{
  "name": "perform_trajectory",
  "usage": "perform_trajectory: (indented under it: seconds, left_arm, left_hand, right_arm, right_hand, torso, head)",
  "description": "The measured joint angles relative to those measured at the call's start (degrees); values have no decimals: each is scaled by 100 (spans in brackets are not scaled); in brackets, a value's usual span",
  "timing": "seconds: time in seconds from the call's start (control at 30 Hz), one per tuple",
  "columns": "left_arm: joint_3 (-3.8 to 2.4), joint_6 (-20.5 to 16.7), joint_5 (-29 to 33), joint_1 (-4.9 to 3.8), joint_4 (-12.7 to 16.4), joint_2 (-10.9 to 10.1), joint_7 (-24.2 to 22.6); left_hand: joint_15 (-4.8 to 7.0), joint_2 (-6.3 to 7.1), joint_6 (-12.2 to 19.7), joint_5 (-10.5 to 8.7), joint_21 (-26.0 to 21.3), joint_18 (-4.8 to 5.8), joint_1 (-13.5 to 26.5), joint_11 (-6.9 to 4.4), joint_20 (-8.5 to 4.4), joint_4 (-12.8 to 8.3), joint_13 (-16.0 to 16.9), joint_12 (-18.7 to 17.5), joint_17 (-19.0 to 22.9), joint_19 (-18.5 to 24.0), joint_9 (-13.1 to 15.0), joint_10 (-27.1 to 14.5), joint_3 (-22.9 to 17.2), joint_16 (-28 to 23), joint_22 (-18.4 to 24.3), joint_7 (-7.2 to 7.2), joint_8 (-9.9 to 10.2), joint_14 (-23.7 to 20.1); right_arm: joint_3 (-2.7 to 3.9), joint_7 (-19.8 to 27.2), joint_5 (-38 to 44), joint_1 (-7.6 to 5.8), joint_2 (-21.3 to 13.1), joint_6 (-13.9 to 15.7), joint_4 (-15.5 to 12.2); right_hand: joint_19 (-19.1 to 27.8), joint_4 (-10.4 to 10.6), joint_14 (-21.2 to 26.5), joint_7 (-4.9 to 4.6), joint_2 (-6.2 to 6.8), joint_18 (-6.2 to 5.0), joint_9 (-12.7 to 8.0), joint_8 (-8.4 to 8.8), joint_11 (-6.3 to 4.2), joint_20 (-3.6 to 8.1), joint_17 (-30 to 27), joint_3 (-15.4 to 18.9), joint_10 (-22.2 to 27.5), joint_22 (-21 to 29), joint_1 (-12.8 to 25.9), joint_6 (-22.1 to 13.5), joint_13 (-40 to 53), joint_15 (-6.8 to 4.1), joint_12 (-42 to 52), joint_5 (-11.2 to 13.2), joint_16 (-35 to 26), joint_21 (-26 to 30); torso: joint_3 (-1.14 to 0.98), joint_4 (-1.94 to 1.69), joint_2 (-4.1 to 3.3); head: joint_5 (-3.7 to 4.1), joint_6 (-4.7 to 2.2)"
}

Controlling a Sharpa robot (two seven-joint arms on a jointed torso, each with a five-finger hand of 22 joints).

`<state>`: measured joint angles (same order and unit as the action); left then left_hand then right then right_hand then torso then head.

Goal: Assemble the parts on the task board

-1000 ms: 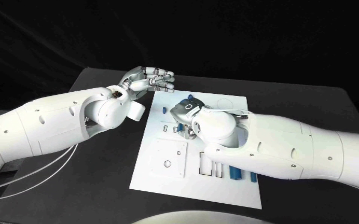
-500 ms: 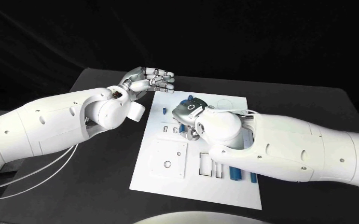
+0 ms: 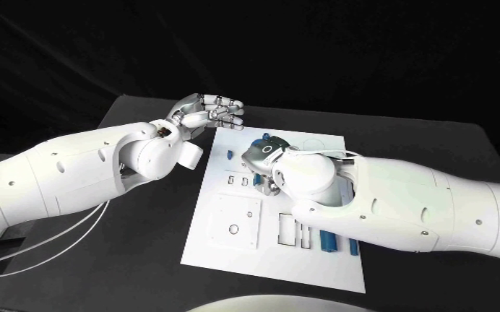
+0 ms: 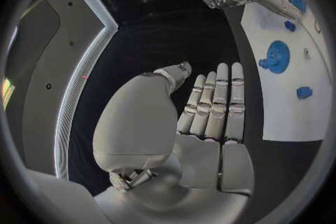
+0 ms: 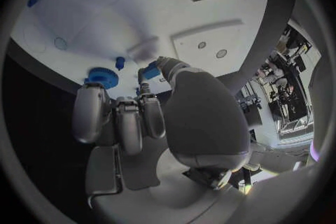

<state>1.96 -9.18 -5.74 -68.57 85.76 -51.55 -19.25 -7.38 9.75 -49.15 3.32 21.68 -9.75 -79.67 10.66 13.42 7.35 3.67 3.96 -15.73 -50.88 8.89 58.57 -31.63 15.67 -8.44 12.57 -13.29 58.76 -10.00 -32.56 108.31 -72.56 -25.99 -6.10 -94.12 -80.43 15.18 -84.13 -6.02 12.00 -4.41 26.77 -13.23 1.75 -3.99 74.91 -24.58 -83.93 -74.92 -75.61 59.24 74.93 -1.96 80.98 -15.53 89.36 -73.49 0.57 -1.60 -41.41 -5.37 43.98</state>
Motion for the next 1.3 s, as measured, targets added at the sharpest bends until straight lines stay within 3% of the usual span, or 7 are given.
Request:
perform_trajectory:
  seconds: [0.53,1.3]
  left_arm:
    - [1,8,-16,0,1,9,3]
    - [1,18,-39,0,5,6,9]
  left_hand:
    - [0,0,0,0,0,0,0,0,0,0,0,0,-4,0,0,0,0,0,5,0,0,0]
    - [0,0,0,0,0,0,0,0,0,0,0,0,-3,0,0,0,0,0,4,0,0,0]
  right_arm:
    - [-11,-24,0,5,196,-208,157]
    - [-33,-44,3,17,301,-170,289]
  right_hand:
    - [0,0,0,12,0,0,0,18,0,0,0,0,0,1,0,11,1,0,0,2,0,0]
    - [0,0,0,11,-24,0,18,-2,0,0,3,0,0,-3,24,10,-1,0,0,3,0,-1]
  torso:
    - [-1,-7,-12]
    - [1,-3,-4]
  head:
    - [-22,7]
    - [-48,37]
